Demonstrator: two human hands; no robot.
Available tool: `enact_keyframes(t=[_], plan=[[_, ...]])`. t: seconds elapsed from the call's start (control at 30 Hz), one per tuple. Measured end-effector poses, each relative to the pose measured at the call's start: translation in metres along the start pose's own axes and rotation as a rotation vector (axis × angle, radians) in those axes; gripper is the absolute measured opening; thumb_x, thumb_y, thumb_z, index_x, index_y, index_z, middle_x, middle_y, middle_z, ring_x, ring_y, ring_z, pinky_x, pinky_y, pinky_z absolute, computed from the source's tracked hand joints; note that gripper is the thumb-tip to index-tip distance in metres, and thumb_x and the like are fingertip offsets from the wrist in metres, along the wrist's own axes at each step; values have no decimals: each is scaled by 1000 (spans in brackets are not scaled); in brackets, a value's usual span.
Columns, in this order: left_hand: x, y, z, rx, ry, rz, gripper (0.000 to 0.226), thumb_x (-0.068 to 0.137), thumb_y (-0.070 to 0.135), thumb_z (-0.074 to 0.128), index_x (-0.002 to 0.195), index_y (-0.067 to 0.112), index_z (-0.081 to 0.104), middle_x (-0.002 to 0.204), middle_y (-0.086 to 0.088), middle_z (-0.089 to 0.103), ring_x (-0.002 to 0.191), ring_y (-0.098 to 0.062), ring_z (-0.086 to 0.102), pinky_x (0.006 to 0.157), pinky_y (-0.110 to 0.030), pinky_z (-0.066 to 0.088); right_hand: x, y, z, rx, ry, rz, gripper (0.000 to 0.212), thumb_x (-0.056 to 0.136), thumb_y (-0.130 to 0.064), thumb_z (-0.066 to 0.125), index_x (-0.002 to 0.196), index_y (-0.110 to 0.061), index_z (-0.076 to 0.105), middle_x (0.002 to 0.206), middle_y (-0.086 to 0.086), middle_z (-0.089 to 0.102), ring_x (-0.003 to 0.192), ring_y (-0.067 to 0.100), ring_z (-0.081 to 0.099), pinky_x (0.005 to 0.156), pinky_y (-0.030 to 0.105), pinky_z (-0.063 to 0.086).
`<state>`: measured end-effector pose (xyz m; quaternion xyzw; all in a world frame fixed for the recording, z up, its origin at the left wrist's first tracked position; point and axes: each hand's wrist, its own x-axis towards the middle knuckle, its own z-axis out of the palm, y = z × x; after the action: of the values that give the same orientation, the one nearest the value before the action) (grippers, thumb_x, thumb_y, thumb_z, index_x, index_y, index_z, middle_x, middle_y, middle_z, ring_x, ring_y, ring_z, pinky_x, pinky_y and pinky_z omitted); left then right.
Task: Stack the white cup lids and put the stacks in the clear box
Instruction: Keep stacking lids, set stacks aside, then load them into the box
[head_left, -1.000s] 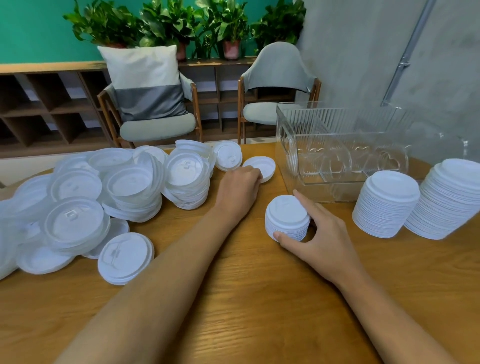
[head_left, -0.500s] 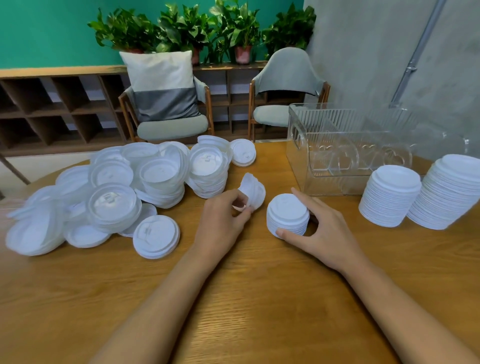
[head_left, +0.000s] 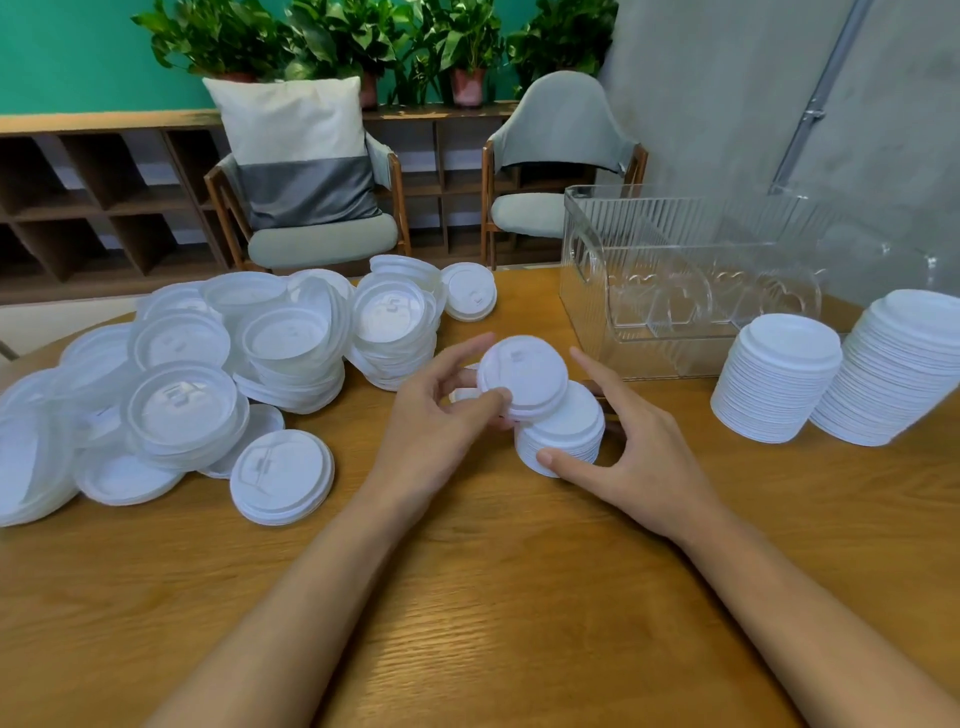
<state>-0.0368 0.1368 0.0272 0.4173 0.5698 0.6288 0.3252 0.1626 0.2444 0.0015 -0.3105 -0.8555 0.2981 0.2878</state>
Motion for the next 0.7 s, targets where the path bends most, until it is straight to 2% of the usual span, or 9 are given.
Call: enact_keyframes(t=[0.07,0.13,0.23,0.3,0.37,0.43,0.57,0.63,0.7], plan=[[-1,-3,3,105,-31,16,48,92,12,77,134,35,69,109,-3,74,88,-23,78,93,-40,61,0,-1,0,3,-9,-11,101,77,-57,85,157,-59,23,147,-30,46,131,-17,41,110,24,43],[-1,-6,5,140,-66,10,45,91,15,78,130,35,71,94,1,72,78,-16,75,85,-33,60,0,-1,0,3,-11,-26,100,78,-59,84,157,-57,24,149,-33,43,134,-16,40,112,26,43],[-1,-11,8,260,-74,38,39,88,27,81,123,40,71,76,8,63,68,-11,61,73,-28,54,0,1,2,2,-10,-46,94,78,-62,81,157,-52,32,152,-29,46,140,-8,42,115,35,44],[-3,-15,10,386,-59,86,40,86,35,80,124,44,69,74,10,61,64,-6,55,71,-22,49,0,2,3,-5,-5,-61,91,78,-67,77,157,-47,37,151,-26,49,140,-6,42,115,32,43],[-6,-14,13,502,-42,125,47,85,45,81,130,47,66,79,10,60,64,-3,52,70,-16,44,0,2,3,-8,1,-73,90,78,-70,76,156,-44,41,150,-25,50,139,-7,43,112,22,41],[-7,-16,14,593,-12,172,60,79,58,82,135,47,64,90,13,56,72,-3,52,73,-15,42,0,1,3,-4,-2,-77,90,77,-67,77,156,-42,42,149,-24,51,138,-7,44,108,16,40],[-8,-19,15,600,9,212,71,73,66,84,137,39,66,114,17,53,95,1,56,88,-22,49,0,1,4,-2,-11,-85,90,76,-65,78,155,-41,43,148,-25,51,138,-9,43,108,11,38],[-8,-19,17,576,-6,220,70,74,64,83,135,34,67,124,20,61,107,1,60,92,-31,55,0,1,4,1,-19,-84,91,76,-65,79,156,-42,42,149,-24,51,139,-9,43,110,17,39],[-8,-18,18,538,3,214,66,75,57,87,133,31,68,125,19,67,111,-1,63,92,-35,57,0,1,4,7,-31,-76,93,76,-66,79,157,-44,39,152,-24,49,141,-6,42,113,26,41]])
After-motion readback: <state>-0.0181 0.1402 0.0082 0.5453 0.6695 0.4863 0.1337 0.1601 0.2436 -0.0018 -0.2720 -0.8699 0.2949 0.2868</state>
